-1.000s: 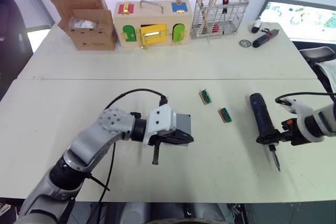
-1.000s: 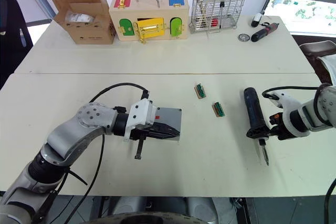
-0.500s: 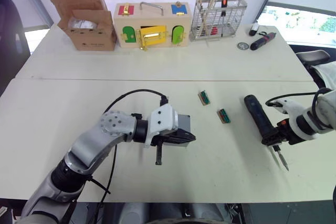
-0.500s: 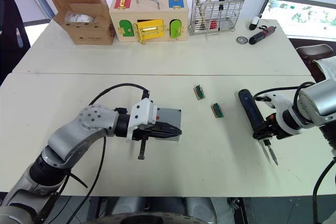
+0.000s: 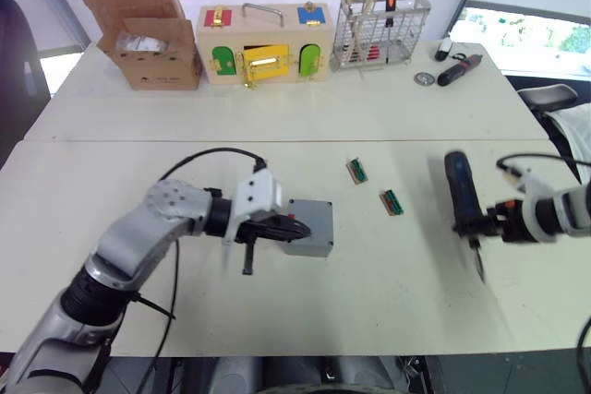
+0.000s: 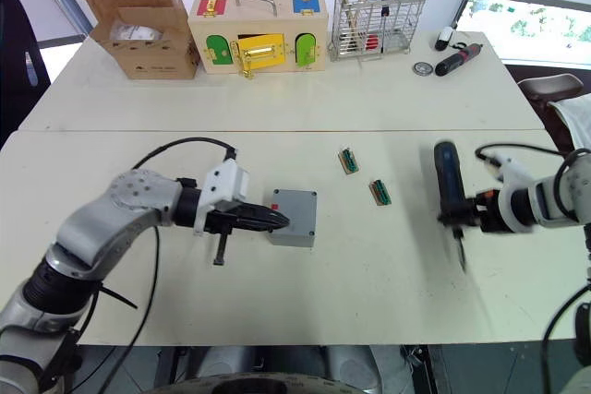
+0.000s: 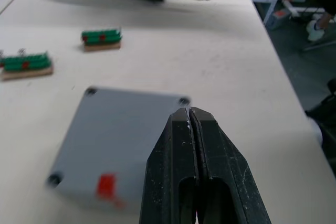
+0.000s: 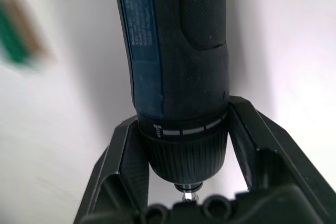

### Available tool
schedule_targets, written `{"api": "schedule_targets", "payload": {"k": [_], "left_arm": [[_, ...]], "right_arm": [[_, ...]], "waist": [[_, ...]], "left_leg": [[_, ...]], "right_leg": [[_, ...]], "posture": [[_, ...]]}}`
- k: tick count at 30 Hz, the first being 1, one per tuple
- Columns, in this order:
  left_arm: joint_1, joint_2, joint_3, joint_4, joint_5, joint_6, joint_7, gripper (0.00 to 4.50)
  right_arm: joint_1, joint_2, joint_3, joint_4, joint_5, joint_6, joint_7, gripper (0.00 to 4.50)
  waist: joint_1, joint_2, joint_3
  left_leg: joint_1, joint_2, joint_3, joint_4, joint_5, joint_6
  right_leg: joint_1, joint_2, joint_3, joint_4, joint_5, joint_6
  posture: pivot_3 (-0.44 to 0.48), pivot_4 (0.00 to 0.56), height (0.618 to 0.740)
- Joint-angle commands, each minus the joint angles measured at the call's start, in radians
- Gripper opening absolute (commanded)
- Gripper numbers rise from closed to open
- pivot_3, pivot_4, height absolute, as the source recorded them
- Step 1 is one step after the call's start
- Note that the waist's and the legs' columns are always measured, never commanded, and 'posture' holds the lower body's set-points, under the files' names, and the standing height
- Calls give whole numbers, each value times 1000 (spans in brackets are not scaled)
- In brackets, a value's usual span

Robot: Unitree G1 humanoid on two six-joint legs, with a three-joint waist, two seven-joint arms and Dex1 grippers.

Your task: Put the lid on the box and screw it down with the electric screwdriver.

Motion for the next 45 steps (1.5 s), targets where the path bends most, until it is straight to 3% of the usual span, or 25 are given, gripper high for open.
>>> {"api": "schedule_targets", "payload": {"k": [1,4,6,8,12,18,23,32,45], "left_arm": [[-61,-15,61,76,-49,-8,-39,0],[-130,-41,84,154,-82,14,-65,0],[-156,-36,73,185,-77,16,-98,0],[-174,-23,41,198,-46,-2,-128,0],[-181,-12,26,173,-51,28,-155,0],[-157,5,-9,151,5,8,-155,0],[-144,2,-32,143,47,-6,-137,0],[-125,-20,-98,188,159,-83,-116,0],[-106,-47,-127,184,213,-91,-87,0]], "right_arm": [[-125,94,-343,-128,79,-16,-115,1835],[-156,342,-538,-395,150,-170,-244,1835],[-142,523,-577,-552,224,-263,-331,1835],[-106,664,-561,-657,317,-318,-388,1835],[11,823,-400,-856,285,-528,-364,1835],[264,712,12,-980,-123,-874,-156,1835],[401,682,152,-946,-306,-1095,-80,1835],[511,703,265,-891,-388,-1212,-40,1835],[518,709,273,-808,-445,-1316,-22,1835]], "waist": [[2,2,0],[1,2,-1],[-3,2,-1],[-7,3,-1],[-5,3,0],[-7,3,0],[-7,3,0],[-5,3,0],[-3,3,-1]], "left_leg": [[-1,0,0,-1,-1,1],[-12,1,-3,0,0,-1],[-14,2,-3,1,3,-5],[-14,2,-3,0,3,-5],[-14,0,-3,0,4,-7],[-13,-1,-3,1,5,-9],[-12,-1,-3,2,6,-10],[-12,-1,-4,2,6,-11],[-10,-1,-4,2,6,-11]], "right_leg": [[-2,0,0,0,0,0],[-12,2,-2,3,0,0],[-15,3,-3,6,0,0],[-15,2,-3,10,0,0],[-17,0,-3,11,0,0],[-16,1,-2,11,0,0],[-16,1,-2,11,0,0],[-16,1,-2,12,0,0],[-15,1,-2,12,0,0]], "posture": [[0,150,740],[0,150,740],[0,150,740],[0,150,740],[0,150,740],[0,150,740],[0,150,740],[0,150,740],[0,150,740]]}}
